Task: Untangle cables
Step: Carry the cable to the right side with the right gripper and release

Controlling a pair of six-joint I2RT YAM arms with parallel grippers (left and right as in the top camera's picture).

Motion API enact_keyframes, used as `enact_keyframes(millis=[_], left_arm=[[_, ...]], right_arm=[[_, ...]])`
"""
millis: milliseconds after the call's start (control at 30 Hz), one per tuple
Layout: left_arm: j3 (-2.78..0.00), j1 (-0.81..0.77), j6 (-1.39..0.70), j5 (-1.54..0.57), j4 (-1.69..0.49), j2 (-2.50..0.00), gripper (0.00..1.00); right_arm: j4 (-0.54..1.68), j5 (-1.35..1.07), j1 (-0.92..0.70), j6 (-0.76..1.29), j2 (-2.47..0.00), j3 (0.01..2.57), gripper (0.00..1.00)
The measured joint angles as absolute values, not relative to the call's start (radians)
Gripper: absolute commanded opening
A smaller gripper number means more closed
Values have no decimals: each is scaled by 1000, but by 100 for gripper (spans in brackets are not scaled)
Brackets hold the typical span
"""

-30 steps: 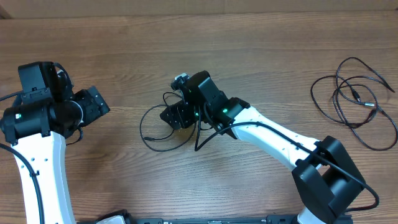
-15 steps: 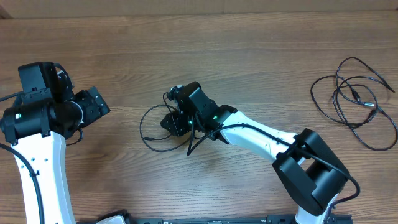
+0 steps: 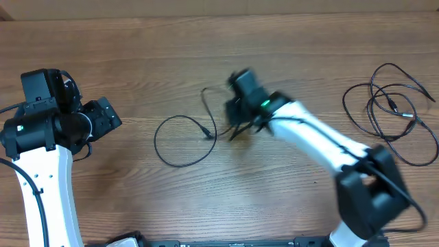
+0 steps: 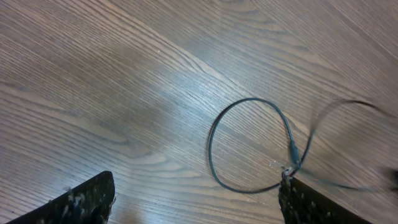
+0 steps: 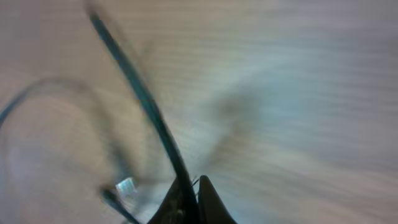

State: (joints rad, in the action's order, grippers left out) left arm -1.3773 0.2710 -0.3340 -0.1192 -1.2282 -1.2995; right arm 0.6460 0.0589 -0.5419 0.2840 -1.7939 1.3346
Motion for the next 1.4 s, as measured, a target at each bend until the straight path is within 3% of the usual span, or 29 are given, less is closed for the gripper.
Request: enact_keyframes(millis=[200,367,567,900,1267,1400], left_arm=[[-1377,271,-334,-119,-1226,-1299,84],[-1377,271,-334,-119,-1226,-1299,84],[-1377,271,-334,-119,-1227,-1299,84],[-1377,271,-334,-120,-1226,-1299,84],[-1377,271,-341,-120,-1227,-1299,84],[-1377,271,-342,-120,-1226,-1299,84]], right_arm=[[849,264,-237,257,-1623,1600,4],[884,344,15,233,-1553,1808,4],[866,404,207,241,-1542,1946,4],[775,711,335,371,-1542,1956,7],[828,712,382,399,-1563,1958,4],[900,528,394,332,-1613,1958,43]])
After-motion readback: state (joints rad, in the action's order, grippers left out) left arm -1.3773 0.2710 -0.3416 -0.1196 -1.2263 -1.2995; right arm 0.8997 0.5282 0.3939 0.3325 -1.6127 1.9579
